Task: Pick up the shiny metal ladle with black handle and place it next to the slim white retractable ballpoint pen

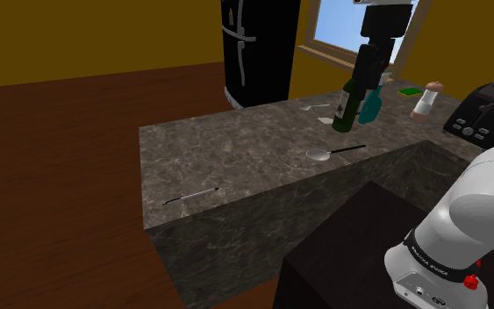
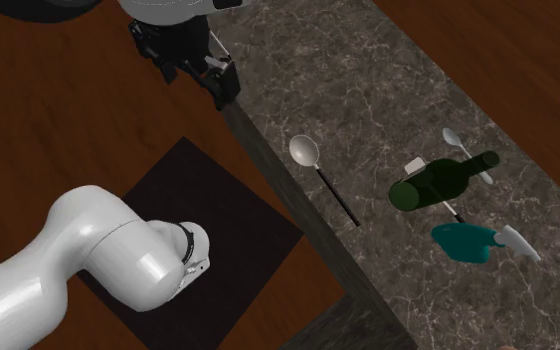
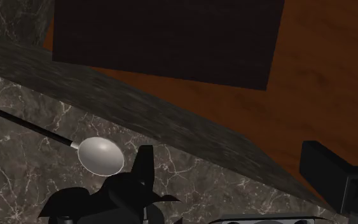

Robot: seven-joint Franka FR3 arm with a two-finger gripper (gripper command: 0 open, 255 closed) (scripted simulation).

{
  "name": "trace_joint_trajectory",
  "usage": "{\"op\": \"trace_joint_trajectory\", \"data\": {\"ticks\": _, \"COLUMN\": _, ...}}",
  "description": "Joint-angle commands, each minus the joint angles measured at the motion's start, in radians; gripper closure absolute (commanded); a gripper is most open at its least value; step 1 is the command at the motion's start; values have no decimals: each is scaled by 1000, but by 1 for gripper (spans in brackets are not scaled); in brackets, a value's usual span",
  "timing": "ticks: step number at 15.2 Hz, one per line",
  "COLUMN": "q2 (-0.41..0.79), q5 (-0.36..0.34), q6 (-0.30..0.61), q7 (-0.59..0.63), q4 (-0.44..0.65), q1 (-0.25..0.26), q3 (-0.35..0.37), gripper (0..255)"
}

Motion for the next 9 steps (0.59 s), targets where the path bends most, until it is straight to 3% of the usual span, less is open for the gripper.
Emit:
{"op": "trace_joint_trajectory", "data": {"ticks": 1, "q2": 0, "q5": 0, "q6": 0, "q7": 0, "q4": 0, "q1": 0, "q3": 0, "gripper": 0}}
{"op": "trace_joint_trajectory", "data": {"ticks": 9, "q2": -56, "q5": -167, "q6": 205, "q7": -331, "q4": -243, "q1": 29, "q3": -136, "gripper": 0}}
